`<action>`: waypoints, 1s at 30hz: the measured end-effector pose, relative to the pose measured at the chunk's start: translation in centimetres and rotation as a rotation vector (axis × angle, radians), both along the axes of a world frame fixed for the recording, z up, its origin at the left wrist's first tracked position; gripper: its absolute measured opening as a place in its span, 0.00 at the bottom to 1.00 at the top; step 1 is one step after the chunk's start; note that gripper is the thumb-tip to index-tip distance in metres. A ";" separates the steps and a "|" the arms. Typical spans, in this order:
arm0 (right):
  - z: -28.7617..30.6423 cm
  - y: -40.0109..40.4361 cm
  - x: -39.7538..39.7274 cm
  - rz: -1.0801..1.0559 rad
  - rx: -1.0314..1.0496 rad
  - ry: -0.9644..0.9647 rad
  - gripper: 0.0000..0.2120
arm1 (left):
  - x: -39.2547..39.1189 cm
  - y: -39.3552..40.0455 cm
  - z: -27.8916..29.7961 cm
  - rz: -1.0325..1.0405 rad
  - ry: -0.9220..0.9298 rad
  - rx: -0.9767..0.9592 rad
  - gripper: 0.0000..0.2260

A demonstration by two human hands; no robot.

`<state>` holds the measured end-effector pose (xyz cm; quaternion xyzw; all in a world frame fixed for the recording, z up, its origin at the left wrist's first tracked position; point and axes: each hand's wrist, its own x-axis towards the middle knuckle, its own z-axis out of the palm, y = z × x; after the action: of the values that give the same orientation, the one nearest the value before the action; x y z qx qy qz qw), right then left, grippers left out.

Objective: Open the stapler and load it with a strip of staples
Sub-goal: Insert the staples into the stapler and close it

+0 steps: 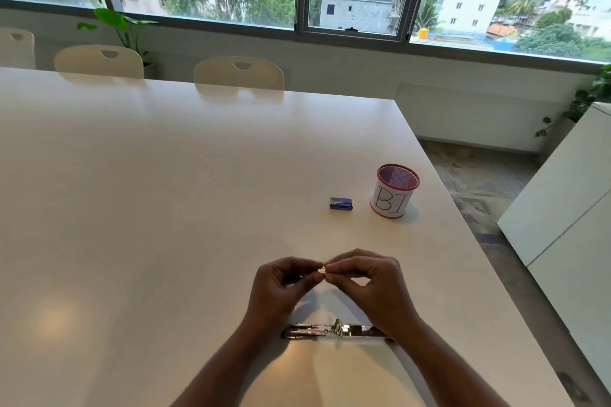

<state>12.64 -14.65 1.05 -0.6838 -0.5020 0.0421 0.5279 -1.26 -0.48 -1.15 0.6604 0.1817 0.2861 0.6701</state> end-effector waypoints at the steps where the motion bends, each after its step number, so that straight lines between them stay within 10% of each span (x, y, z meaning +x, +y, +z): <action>1: 0.1 -0.2 -0.2 -0.003 -0.003 -0.040 0.07 | -0.2 -0.2 0.0 0.004 0.000 -0.013 0.08; 13: 1.9 -1.1 -3.5 -0.108 -0.083 -0.206 0.04 | -3.5 -0.3 0.4 -0.038 0.064 0.092 0.09; 18: 1.2 -2.1 -5.5 -0.093 -0.079 -0.133 0.07 | -7.1 2.5 -0.6 -0.113 0.215 0.585 0.19; 30: 0.4 -2.5 -6.3 -0.124 -0.339 -0.334 0.09 | -6.3 2.0 -1.7 -0.122 0.206 0.727 0.10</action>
<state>6.38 -17.11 1.42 -0.7895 -0.5253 -0.0203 0.3168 -7.57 1.54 -2.80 0.8898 0.0952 0.2236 0.3862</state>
